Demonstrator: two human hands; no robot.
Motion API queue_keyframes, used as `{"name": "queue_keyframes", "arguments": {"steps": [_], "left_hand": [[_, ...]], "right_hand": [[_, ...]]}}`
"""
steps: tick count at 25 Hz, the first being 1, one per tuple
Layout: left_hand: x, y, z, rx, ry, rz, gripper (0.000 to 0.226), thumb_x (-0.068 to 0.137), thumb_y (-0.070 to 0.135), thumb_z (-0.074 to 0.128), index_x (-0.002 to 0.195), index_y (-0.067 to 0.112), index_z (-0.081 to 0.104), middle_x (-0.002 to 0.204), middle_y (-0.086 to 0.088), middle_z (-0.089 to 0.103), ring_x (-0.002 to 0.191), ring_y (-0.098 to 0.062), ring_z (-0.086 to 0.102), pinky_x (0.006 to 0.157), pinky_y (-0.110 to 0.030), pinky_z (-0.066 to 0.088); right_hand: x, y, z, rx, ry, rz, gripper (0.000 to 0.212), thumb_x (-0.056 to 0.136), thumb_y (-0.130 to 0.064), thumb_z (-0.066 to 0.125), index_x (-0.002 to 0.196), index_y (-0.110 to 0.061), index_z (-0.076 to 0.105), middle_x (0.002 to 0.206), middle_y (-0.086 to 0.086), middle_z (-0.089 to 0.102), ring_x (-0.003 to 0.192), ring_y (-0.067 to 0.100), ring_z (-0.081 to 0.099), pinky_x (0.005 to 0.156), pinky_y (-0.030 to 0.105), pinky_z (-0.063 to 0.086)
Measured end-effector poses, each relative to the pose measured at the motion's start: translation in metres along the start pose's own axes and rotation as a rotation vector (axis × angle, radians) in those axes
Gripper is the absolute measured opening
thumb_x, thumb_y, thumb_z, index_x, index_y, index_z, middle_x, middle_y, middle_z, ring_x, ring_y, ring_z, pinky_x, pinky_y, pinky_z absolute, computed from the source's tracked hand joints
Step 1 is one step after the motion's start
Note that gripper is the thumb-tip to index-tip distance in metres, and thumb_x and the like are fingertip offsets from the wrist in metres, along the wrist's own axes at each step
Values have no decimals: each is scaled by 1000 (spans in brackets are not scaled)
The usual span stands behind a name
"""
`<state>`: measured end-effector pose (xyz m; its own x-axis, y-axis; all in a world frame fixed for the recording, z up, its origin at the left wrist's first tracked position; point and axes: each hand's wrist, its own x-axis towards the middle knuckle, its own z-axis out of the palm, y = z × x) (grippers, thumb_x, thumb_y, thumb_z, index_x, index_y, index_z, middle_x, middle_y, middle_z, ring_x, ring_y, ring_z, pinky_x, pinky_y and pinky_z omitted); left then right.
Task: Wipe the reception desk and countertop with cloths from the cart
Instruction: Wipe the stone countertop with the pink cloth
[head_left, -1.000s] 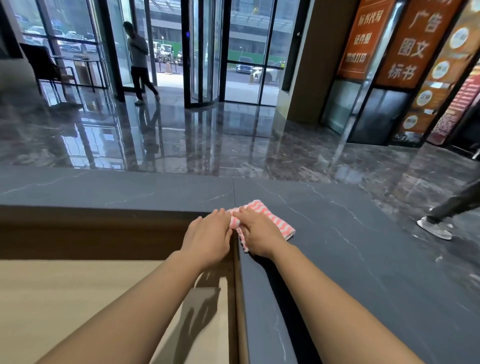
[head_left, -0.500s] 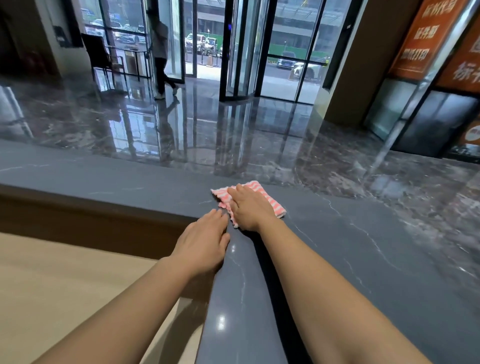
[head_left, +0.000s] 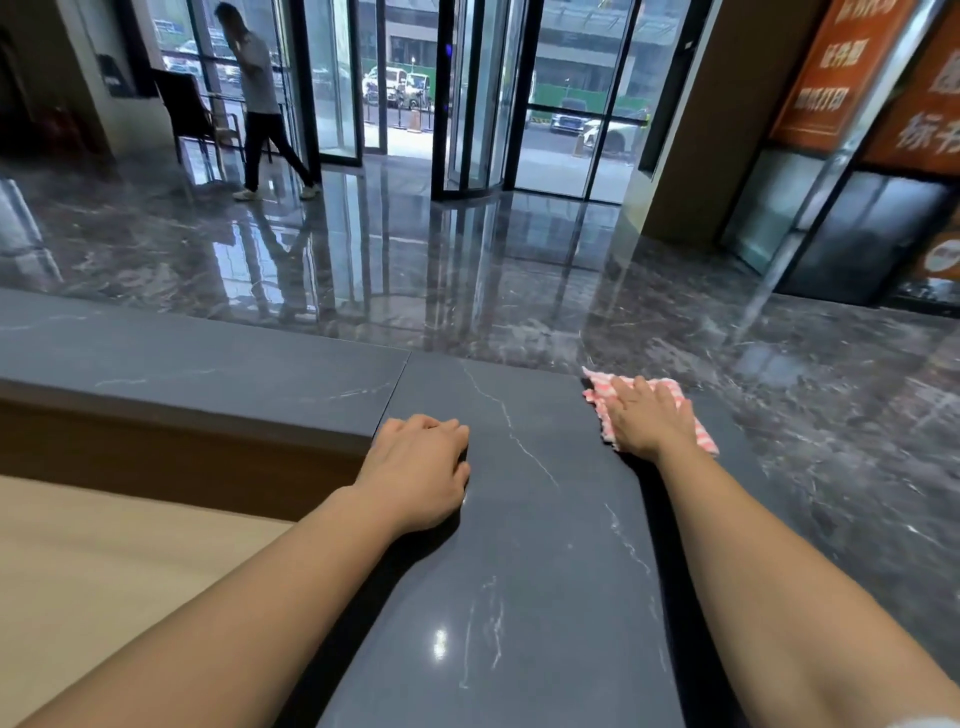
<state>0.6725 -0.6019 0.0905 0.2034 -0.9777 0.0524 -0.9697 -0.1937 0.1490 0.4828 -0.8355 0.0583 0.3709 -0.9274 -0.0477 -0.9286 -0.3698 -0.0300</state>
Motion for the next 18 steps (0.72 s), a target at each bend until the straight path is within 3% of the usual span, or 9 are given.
{"name": "queue_keyframes", "arguments": {"steps": [4, 6, 10, 12, 15, 18], "left_hand": [[-6, 8, -2, 90, -73, -5, 36, 96, 42, 41, 122, 20, 51, 135, 2, 50, 129, -19, 43, 104, -37, 28], [-10, 12, -4, 96, -107, -12, 44, 96, 45, 41, 130, 19, 48, 138, 1, 47, 132, -18, 40, 107, -37, 26], [-18, 24, -8, 101, -104, -12, 34, 95, 46, 43, 114, 20, 51, 123, 2, 53, 122, -18, 46, 101, -35, 27], [-22, 27, -10, 114, -131, -30, 35, 94, 47, 44, 118, 22, 51, 126, 2, 53, 121, -19, 48, 101, -35, 28], [-21, 31, -11, 149, -194, -59, 42, 93, 50, 44, 126, 23, 50, 135, 3, 51, 124, -20, 48, 103, -35, 27], [-19, 37, -10, 158, -265, -92, 54, 93, 54, 43, 136, 21, 45, 145, 0, 42, 132, -21, 42, 107, -35, 25]], "right_hand": [[-23, -8, -8, 89, -8, 61, 54, 101, -43, 22, 153, -34, 18, 162, 3, 13, 148, 29, 13, 119, 45, 10], [-40, -40, -9, 84, 4, -15, 54, 101, -44, 23, 153, -34, 19, 163, 5, 13, 148, 31, 12, 119, 46, 9], [-67, -111, -1, 117, -22, -237, 53, 101, -42, 26, 153, -34, 20, 163, 6, 9, 150, 30, 6, 121, 46, 3], [-76, -134, -1, 129, -20, -342, 51, 100, -38, 28, 151, -33, 24, 163, 6, 11, 149, 28, 8, 120, 46, 3], [-73, -134, 1, 132, -2, -440, 49, 102, -34, 27, 151, -31, 27, 162, 6, 16, 149, 25, 11, 120, 43, 7], [-51, -94, 0, 133, 15, -416, 48, 102, -33, 28, 150, -31, 30, 160, 4, 22, 148, 23, 17, 120, 41, 11]]}}
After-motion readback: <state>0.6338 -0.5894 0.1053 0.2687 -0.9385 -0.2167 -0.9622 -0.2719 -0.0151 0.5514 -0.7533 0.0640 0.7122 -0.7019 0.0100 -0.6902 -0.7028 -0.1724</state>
